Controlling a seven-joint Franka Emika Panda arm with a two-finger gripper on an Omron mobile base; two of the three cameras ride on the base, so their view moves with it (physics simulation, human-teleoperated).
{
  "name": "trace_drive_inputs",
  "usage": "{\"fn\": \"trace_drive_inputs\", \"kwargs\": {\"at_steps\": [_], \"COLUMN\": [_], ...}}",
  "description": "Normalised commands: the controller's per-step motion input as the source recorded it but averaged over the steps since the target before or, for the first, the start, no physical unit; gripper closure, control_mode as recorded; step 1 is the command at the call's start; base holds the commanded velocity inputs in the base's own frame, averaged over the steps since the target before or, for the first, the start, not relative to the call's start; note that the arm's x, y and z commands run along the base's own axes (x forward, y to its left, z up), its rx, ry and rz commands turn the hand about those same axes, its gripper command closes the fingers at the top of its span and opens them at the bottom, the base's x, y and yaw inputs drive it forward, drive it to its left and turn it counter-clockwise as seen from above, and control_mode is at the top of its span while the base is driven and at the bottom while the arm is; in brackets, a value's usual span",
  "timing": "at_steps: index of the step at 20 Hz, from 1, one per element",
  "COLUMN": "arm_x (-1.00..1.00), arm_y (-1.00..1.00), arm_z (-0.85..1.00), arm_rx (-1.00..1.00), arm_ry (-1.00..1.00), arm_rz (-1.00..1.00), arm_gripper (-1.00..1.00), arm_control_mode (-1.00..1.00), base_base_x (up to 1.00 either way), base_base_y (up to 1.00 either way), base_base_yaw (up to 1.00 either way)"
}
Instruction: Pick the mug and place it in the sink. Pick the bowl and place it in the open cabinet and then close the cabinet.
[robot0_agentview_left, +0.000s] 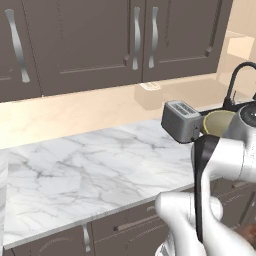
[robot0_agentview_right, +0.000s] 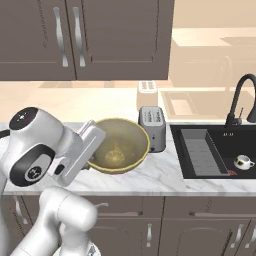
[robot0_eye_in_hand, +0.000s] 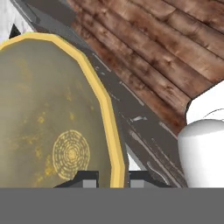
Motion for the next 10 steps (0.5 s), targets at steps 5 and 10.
{"fn": "trace_drive_inputs", "kwargs": {"at_steps": [5, 10], "arm_x": [-0.25, -0.31], "arm_y": [-0.06, -0.10], "arm_z": [0.24, 0.20], "arm_rx": [0.00, 0.00], "arm_ry": [-0.05, -0.01], "arm_rz": [-0.01, 0.14], "arm_gripper": [1.00, 1.00], "arm_control_mode": [-1.00, -1.00], "base_base_x": [0.00, 0.00], "base_base_y": [0.00, 0.00], "base_base_yaw": [0.00, 0.00]}}
